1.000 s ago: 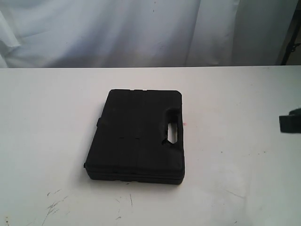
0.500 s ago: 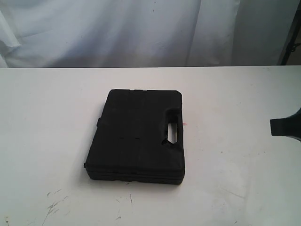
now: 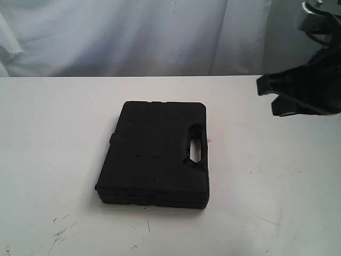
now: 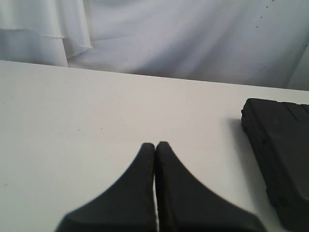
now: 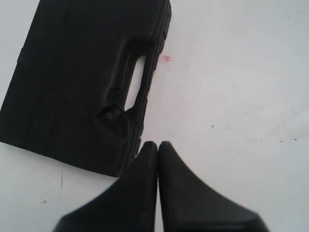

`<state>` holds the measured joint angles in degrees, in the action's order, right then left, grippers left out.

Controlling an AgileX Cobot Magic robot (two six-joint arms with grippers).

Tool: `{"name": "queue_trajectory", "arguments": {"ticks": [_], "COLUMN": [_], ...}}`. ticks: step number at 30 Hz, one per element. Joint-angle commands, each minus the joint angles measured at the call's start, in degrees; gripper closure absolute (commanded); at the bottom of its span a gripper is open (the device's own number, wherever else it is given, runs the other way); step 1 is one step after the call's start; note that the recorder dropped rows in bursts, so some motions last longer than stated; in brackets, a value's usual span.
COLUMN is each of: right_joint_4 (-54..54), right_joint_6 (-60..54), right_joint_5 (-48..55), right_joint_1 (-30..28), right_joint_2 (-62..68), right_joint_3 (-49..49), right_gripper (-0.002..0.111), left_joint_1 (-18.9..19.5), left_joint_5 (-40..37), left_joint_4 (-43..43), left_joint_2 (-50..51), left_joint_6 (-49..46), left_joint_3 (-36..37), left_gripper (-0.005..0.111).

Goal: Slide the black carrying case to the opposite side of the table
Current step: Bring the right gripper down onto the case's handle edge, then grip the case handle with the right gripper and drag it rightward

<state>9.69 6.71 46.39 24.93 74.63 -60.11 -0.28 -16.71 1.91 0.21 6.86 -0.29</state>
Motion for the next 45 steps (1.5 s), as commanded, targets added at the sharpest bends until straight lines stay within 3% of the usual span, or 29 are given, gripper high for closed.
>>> {"name": "queue_trajectory", "arguments": {"ticks": [1, 18, 25, 28, 35, 38, 45], "right_joint_4": [-2.71, -2.81, -2.81, -2.81, -2.24, -0.66, -0.48], "right_joint_6": [4.13, 8.69, 12.8, 12.8, 12.78, 12.78, 13.41], "right_joint_5": [1.96, 8.25, 6.29, 5.87, 2.39, 0.56, 2.39], "right_joint_1": [1.91, 4.15, 7.03, 7.43, 7.43, 7.43, 7.43], "right_joint_2": [7.08, 29.85, 34.64, 36.39, 38.85, 39.42, 43.74], "right_joint_3": [-5.59, -22.72, -24.37, -24.37, -24.37, -24.46, -29.54], "right_gripper": [0.108, 0.108, 0.108, 0.1, 0.062, 0.057, 0.057], "left_joint_1": [-0.27, -0.27, -0.27, -0.27, -0.27, -0.27, -0.27], "left_joint_5": [0.37, 0.37, 0.37, 0.37, 0.37, 0.37, 0.37], "left_joint_4": [-0.02, -0.02, -0.02, -0.02, -0.02, -0.02, -0.02], "left_joint_2": [-0.21, -0.21, -0.21, -0.21, -0.21, -0.21, -0.21], "left_joint_6": [-0.14, 0.0, -0.09, -0.09, 0.02, 0.02, -0.1], "left_joint_3": [0.29, 0.29, 0.29, 0.29, 0.29, 0.29, 0.29], "left_gripper": [0.107, 0.107, 0.107, 0.107, 0.107, 0.107, 0.107]}}
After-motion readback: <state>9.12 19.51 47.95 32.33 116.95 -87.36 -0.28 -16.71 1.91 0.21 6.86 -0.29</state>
